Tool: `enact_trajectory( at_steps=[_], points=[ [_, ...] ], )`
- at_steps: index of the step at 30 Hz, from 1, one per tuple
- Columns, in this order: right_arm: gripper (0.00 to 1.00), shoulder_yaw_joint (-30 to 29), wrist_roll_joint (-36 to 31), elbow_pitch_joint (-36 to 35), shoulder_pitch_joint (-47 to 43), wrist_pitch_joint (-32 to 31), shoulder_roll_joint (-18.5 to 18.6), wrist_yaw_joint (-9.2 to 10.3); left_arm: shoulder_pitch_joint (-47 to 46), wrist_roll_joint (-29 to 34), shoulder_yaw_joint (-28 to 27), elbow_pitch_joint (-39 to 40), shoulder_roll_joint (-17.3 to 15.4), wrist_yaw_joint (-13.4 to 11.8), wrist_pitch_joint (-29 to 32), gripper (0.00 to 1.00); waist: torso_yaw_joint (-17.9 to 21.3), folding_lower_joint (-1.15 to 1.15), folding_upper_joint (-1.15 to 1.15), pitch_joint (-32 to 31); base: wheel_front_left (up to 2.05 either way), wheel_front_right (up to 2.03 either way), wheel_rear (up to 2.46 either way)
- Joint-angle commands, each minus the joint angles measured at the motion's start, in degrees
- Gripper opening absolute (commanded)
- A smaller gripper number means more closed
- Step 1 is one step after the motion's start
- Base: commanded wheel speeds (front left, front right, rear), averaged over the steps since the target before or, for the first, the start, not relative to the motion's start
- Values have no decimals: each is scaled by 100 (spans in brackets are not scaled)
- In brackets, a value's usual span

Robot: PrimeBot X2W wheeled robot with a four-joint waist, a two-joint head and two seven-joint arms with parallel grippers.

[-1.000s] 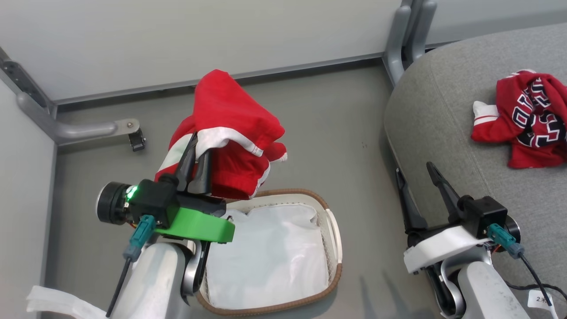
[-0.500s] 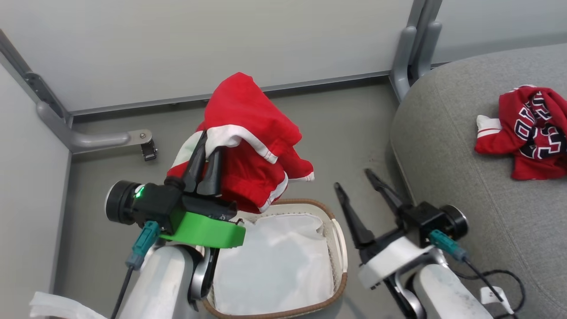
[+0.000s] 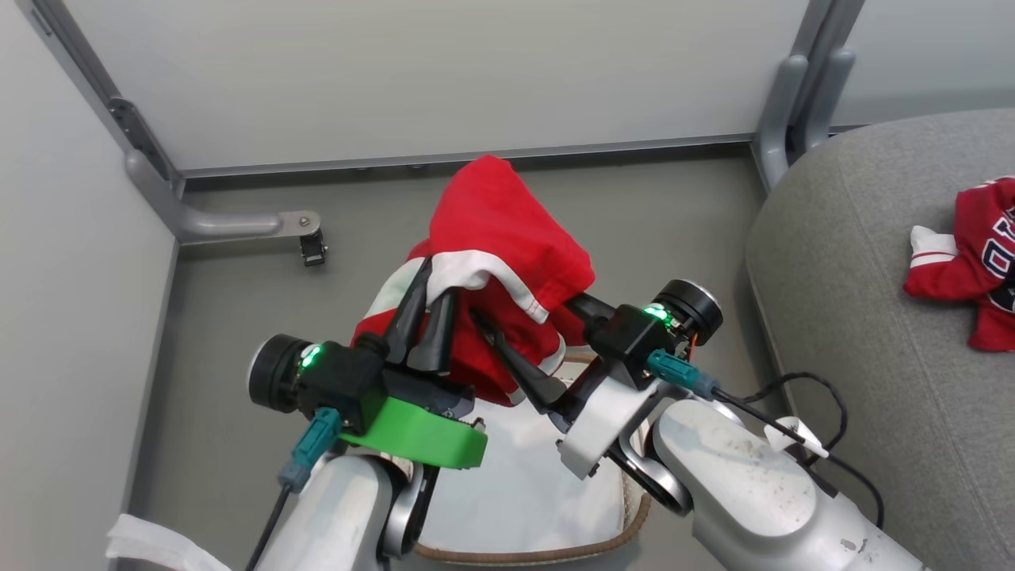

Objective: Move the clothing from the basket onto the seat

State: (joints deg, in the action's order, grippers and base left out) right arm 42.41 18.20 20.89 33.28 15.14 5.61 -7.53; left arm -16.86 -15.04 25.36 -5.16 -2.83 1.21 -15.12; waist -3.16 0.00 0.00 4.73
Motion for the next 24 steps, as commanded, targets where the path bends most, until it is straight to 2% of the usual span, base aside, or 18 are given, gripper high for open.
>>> enact_trajectory(
  at_steps=[1, 4, 5, 6, 10, 12, 13, 14, 15, 17, 24],
  points=[
    [100, 20, -20, 197, 87, -1, -61, 8, -22, -77, 72, 17, -15, -26, -4, 0, -143, 0, 0, 2, 0, 0, 0],
    [100, 42, 84, 714, 163, -1, -163, 8, -31, -119, 248, 14, -13, -51, -4, 0, -272, 0, 0, -20, 0, 0, 0],
    [41, 89, 123, 906, 194, -1, -199, 8, -43, -147, 309, 20, -15, -65, -4, 0, -316, 0, 0, -18, 0, 0, 0],
    [0, 88, 138, 981, 251, -1, -224, 8, -50, -158, 347, 20, -15, -70, -4, 0, -345, 0, 0, -16, 0, 0, 0],
    [0, -107, 235, 973, 301, -1, -239, 8, -58, -184, 413, -18, -14, -126, -4, 0, -389, 0, 0, 28, 0, 0, 0],
    [0, -456, 133, 760, 193, 0, -248, 8, -33, -140, 380, -29, -14, -134, -3, 0, -286, 0, 0, 65, 0, 0, 0],
    [0, -582, 119, 684, 137, 0, -254, 8, -24, -118, 362, -27, -14, -132, -3, 15, -238, 0, 0, 75, 0, 0, 0],
    [0, -729, 82, 592, 67, -1, -255, 8, -12, -95, 367, -48, -14, -100, -2, 45, -172, 0, 0, 87, 0, 0, 0],
    [0, -825, 41, 506, 45, -1, -256, 8, -1, -72, 354, -56, -14, -80, -2, 51, -106, 0, 0, 99, 0, 0, 0],
    [0, -1088, -45, 312, -25, -1, -253, 8, 8, -61, 332, -66, -14, -71, -2, 100, 54, 0, 0, 129, 0, 0, 0],
    [0, -1928, -270, -340, -331, 0, -256, 7, -1, 67, 205, -152, -16, 3, -2, 100, 966, 0, 0, 246, 0, 0, 0]
  ],
)
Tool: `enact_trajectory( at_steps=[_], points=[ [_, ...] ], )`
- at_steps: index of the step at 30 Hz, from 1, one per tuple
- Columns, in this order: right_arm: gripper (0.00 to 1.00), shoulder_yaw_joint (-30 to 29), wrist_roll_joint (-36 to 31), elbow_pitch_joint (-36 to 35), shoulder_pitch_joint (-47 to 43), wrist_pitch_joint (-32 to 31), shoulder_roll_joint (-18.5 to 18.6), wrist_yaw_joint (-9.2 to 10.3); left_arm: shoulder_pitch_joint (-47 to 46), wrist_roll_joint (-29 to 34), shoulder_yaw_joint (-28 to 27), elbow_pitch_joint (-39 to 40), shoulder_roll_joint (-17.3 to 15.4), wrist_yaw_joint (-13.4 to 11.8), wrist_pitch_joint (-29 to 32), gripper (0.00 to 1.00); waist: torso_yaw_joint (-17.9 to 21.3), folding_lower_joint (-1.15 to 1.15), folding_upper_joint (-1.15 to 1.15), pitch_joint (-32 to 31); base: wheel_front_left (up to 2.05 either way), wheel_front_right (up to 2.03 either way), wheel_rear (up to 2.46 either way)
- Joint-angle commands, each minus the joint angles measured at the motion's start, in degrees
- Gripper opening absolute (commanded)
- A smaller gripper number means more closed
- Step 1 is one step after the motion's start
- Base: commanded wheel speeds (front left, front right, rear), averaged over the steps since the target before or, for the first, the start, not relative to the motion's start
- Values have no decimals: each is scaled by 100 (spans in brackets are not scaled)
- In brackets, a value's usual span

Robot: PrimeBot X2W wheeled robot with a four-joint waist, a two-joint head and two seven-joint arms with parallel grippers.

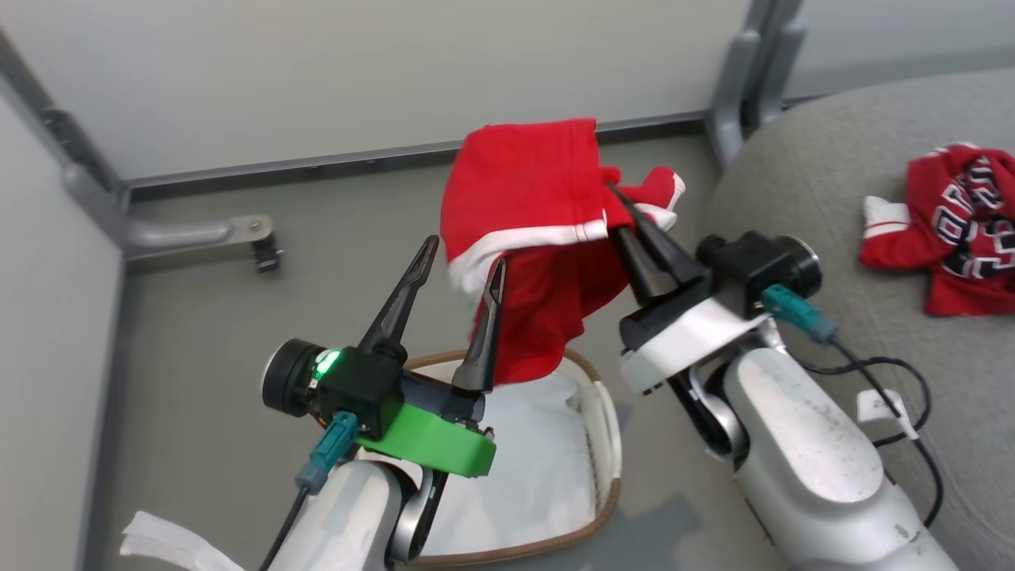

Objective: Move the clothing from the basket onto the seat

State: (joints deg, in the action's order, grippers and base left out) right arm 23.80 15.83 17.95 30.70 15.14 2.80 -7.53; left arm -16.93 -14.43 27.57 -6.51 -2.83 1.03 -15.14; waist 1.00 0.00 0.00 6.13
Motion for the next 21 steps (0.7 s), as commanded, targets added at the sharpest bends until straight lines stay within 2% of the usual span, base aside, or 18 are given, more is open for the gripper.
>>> enact_trajectory(
  at_steps=[1, 6, 13, 17, 21],
  points=[
    [0, -162, -54, -111, -100, -1, 25, 7, 2, 37, -29, -32, -16, 41, 0, 100, 688, 0, 0, 125, 0, 0, 0],
    [0, -655, -119, -493, -231, -1, 22, 7, -81, 144, -80, -88, -19, 137, 0, 100, 1493, 0, 0, 275, 0, 0, 0],
    [0, -995, -64, -882, -343, 0, 22, 8, -162, 279, -186, -268, -21, 237, 0, 100, 2527, 0, 0, 472, 0, 0, 0],
    [0, -1272, -211, -1094, -372, -1, 16, 7, -185, 292, -173, -382, -22, 318, 1, 100, 2907, 0, 0, 601, 0, 0, 0],
    [0, -1884, -318, -1330, -376, -1, 10, 7, -343, 307, -60, -535, -24, 419, 0, 100, 2977, 0, 0, 767, 0, 0, 0]
  ],
)
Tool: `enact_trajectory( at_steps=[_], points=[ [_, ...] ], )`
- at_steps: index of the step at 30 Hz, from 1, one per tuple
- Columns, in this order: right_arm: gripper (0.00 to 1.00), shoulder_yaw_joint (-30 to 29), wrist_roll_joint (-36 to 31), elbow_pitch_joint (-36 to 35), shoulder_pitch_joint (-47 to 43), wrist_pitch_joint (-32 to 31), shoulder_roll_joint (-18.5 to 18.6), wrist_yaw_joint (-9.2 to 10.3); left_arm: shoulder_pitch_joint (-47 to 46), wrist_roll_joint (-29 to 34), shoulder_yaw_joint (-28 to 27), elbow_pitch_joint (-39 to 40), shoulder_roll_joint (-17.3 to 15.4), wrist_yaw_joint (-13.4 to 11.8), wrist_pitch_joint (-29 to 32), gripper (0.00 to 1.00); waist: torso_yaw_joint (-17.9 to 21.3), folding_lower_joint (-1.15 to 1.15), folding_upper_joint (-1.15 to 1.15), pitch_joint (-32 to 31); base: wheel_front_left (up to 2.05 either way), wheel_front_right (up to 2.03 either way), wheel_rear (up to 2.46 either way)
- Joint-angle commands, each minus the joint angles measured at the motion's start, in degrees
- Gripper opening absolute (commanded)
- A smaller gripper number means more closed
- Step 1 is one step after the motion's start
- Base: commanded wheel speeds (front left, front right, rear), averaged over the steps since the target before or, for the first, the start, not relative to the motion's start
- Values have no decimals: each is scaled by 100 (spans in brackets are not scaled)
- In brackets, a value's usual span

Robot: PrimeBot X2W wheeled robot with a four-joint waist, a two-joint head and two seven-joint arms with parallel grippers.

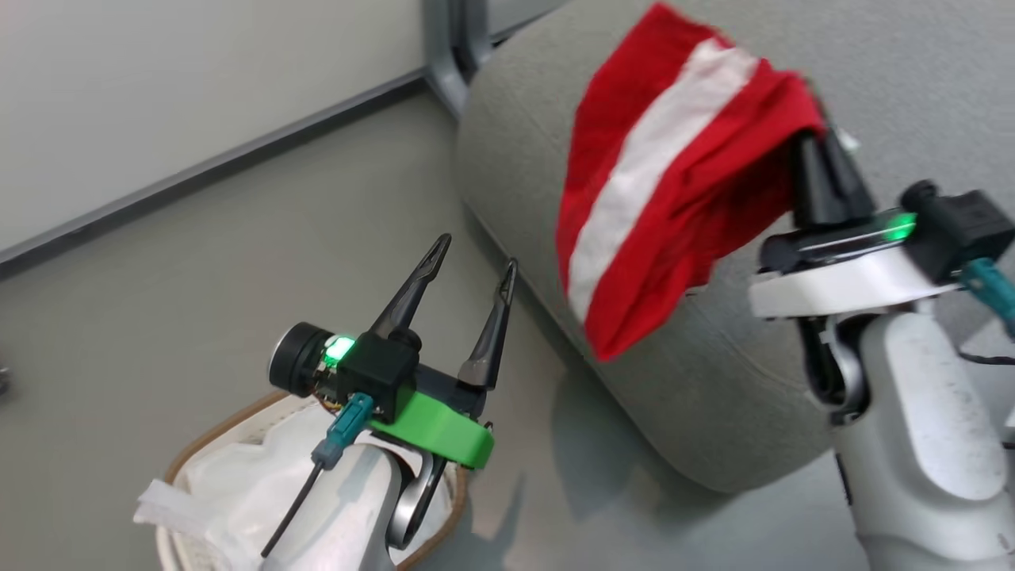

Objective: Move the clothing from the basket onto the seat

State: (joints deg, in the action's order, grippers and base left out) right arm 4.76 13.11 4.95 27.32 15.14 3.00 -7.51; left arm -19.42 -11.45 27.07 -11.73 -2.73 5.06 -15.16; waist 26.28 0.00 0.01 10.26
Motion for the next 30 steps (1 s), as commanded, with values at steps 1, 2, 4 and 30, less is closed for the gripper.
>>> enact_trajectory(
  at_steps=[1, 2, 4, 30],
  points=[
    [0, -137, -81, -95, 6, -1, -13, 3, -127, 11, 7, -67, -37, 45, 2, 100, 461, 0, -1, 407, 0, 0, 0],
    [0, -266, -137, -152, 76, -1, 33, 4, -163, 24, 24, -109, -40, 51, 2, 100, 470, 0, -1, 467, 0, 0, 0],
    [0, -538, -137, -209, 252, -1, 96, 5, -244, 36, 48, -177, -38, 91, 1, 100, 481, 0, -1, 582, 0, 0, 0],
    [0, -2843, -2322, 2997, 3348, -1, 1776, 6, -1134, 566, -39, -251, -259, 157, 1, 100, -758, 0, -1, 2618, 0, 0, 0]
  ],
)
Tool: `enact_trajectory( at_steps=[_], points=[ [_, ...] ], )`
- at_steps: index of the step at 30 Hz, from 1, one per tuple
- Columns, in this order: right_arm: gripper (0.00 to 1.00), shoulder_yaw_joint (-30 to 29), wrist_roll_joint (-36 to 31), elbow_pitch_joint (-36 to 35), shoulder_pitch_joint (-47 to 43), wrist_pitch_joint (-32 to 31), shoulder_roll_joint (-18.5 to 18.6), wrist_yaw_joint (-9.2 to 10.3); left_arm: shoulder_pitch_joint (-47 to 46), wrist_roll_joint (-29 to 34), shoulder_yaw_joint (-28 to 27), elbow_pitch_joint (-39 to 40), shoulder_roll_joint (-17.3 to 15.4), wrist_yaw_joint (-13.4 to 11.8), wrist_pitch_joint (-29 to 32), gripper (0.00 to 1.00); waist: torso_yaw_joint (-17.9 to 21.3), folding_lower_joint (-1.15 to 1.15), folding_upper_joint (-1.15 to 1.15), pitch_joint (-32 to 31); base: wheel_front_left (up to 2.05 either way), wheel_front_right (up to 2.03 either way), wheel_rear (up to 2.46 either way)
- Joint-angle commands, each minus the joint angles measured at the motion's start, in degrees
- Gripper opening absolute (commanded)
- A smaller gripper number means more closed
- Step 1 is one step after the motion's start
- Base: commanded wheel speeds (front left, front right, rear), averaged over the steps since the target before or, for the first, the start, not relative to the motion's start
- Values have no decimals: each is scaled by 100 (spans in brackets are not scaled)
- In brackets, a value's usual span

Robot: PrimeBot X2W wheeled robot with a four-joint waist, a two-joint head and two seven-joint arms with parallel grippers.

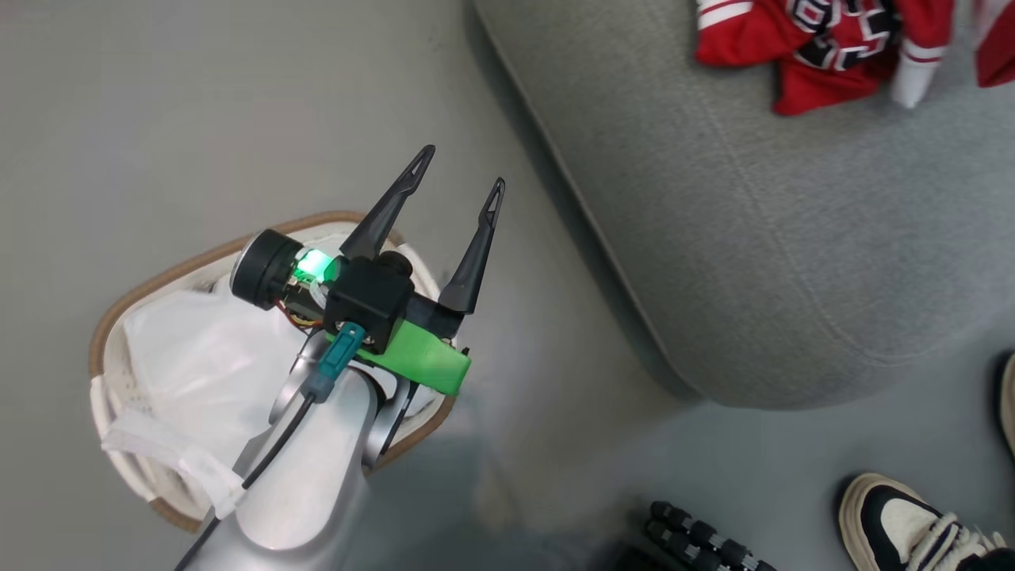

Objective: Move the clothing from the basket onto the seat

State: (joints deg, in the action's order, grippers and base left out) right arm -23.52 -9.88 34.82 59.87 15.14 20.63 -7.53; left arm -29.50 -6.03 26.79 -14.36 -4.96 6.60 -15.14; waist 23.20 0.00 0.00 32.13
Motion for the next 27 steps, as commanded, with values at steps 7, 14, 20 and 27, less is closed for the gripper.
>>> enact_trajectory(
  at_steps=[7, 14, 20, 27],
  points=[
    [7, -136, -166, 408, -151, -1, -228, 8, -107, 51, -161, 22, -59, -51, 0, 100, -667, 0, 0, 580, 0, 0, 0],
    [100, 255, 287, 32, -734, -1, -491, 8, 53, 3, -316, -24, 6, -85, 0, 100, -701, 0, 0, 327, 0, 0, 0],
    [100, 782, 735, -715, -1607, -1, -661, 8, 296, -38, -566, -67, 45, -185, 0, 100, -709, 0, 0, -212, 0, 0, 0],
    [100, 1318, 1271, -1454, -2484, -1, -885, 8, 777, -87, -1042, -89, 98, -419, 1, 100, -965, 0, 0, -963, 0, 0, 0]
  ],
)
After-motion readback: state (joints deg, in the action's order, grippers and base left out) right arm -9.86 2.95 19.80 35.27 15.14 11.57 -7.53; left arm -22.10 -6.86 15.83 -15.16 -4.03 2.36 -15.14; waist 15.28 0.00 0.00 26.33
